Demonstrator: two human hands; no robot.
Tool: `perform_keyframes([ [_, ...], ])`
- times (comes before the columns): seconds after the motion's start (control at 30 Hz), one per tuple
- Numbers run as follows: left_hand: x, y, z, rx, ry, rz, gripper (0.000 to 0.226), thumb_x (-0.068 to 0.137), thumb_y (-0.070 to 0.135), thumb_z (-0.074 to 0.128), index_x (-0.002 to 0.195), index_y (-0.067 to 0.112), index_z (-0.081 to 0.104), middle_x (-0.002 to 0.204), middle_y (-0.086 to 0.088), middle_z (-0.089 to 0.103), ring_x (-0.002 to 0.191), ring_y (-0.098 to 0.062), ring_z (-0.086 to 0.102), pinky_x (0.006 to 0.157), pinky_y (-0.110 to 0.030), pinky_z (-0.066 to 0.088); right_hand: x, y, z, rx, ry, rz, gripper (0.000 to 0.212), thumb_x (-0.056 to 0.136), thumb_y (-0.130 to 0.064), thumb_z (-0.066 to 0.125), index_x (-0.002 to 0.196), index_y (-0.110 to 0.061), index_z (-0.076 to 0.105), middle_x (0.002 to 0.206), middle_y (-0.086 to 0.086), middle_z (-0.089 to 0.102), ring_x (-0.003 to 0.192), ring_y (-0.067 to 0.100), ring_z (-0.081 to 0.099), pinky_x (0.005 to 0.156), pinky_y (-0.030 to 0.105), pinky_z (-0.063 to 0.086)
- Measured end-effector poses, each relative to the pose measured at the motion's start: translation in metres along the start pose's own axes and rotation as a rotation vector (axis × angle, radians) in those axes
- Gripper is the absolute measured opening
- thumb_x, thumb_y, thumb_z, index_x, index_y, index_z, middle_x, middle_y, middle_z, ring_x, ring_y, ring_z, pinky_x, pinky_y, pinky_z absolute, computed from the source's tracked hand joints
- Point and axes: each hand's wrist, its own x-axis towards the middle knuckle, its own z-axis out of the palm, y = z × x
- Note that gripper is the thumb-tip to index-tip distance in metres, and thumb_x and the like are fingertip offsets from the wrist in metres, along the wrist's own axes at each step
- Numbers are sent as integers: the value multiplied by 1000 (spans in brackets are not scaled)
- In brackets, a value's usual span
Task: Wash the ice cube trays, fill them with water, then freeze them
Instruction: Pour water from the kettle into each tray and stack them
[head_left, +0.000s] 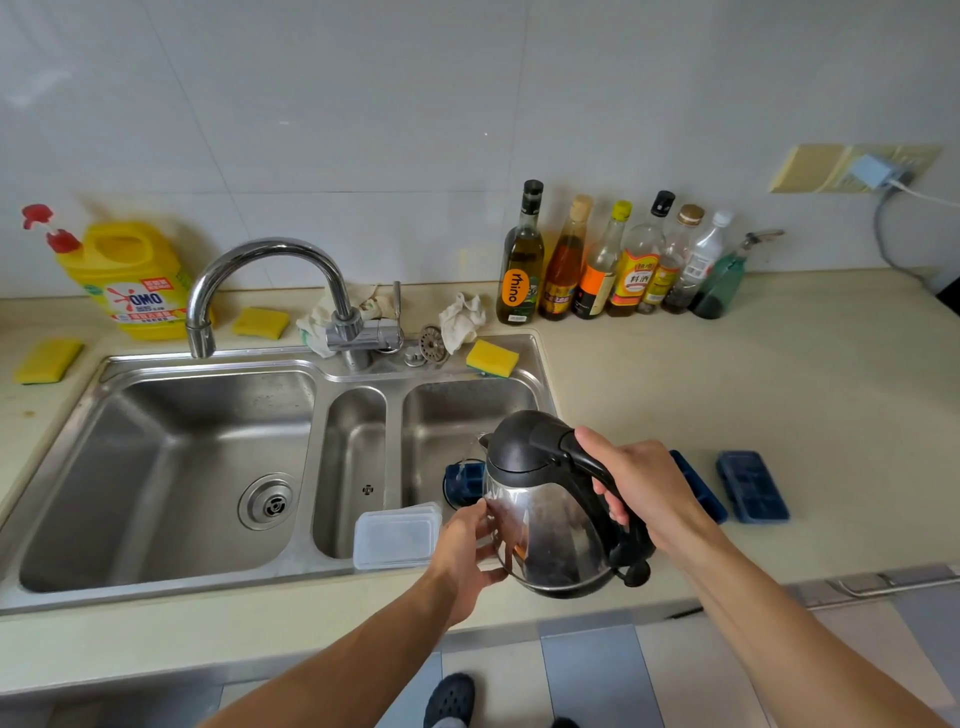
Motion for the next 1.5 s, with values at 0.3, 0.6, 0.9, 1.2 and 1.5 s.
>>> perform_keyframes([
  [0.3,-1,3,8,19,-10,-9,32,104,32,47,111,12,70,111,-10,73,104,-29,65,74,-43,52,-1,2,-7,5,32,5,61,88,-58,66,54,-8,62,44,7,53,38,20,45,42,24,41],
  [0.6,2,5,13,53,-45,-15,35,105,35,46,110,12,71,112,-11,73,107,-30,64,77,-44,53,-2,0,-14,17,48,15,60,89,-57,66,53,-9,61,43,3,53,36,18,44,40,20,40],
  [0.9,5,10,17,64,-41,-36,37,106,37,45,113,11,69,110,-11,74,108,-32,65,81,-45,53,3,-1,-17,20,65,26,62,87,-60,66,45,-15,60,43,5,53,36,19,45,39,21,40],
  [1.2,6,15,20,53,-33,-43,33,106,36,46,115,12,67,111,-12,74,107,-32,66,79,-43,55,7,-3,-17,54,70,35,62,87,-58,68,41,-16,61,42,3,54,34,17,44,37,20,39],
  [1.5,10,15,22,105,-36,-22,33,104,39,48,111,14,68,99,-7,78,103,-31,68,73,-40,56,8,0,-22,78,83,52,62,87,-58,69,43,-15,61,44,4,54,36,18,44,39,22,40],
])
